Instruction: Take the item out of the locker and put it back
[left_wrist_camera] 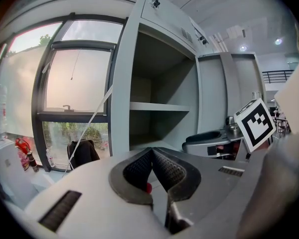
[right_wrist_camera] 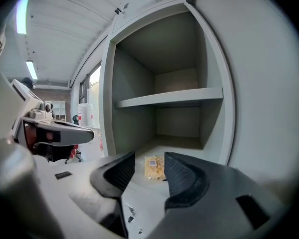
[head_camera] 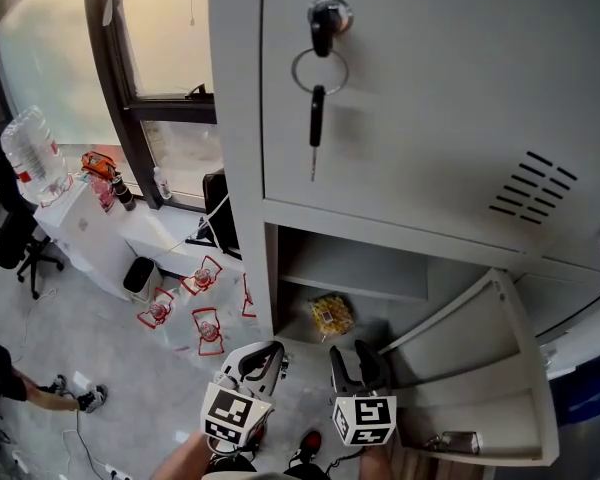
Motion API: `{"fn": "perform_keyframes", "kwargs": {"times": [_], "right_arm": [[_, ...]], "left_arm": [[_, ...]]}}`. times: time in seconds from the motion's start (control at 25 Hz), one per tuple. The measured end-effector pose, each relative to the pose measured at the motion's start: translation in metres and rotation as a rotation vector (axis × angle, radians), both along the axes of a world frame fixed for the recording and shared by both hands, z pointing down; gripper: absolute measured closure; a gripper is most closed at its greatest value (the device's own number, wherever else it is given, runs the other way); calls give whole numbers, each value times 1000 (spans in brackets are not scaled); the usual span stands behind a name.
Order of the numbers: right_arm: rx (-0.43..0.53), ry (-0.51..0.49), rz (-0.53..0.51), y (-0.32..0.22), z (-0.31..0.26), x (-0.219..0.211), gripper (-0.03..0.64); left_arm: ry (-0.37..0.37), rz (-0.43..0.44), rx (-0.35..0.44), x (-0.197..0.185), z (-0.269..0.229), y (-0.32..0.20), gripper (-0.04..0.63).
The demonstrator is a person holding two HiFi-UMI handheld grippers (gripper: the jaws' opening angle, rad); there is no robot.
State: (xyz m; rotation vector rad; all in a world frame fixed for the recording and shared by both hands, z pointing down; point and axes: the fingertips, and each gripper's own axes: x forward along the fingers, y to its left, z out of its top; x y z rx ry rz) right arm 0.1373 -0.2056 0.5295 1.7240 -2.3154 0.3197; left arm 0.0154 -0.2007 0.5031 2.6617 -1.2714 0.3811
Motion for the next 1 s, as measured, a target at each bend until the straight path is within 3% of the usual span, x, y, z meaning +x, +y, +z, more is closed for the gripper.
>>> {"fn": "perform_keyframes", "kwargs": {"times": [0.24,0.44,0.8,1.0], "right_arm": [[-79,36,9,-32,23,-6,330],[-161,78,37,-57,48,-5,272],[-305,138,49,-76,81,-1,242],[-316,149,53,-80,90,2,242]], "left_arm": [[-3,-10,0,-3,0,-1,574],[-6,-16,-3,-7,2,-3,574],[-6,-19,-8,-10,5,-5,574],[-8,-18,-10,-10,6,-7,574]]}}
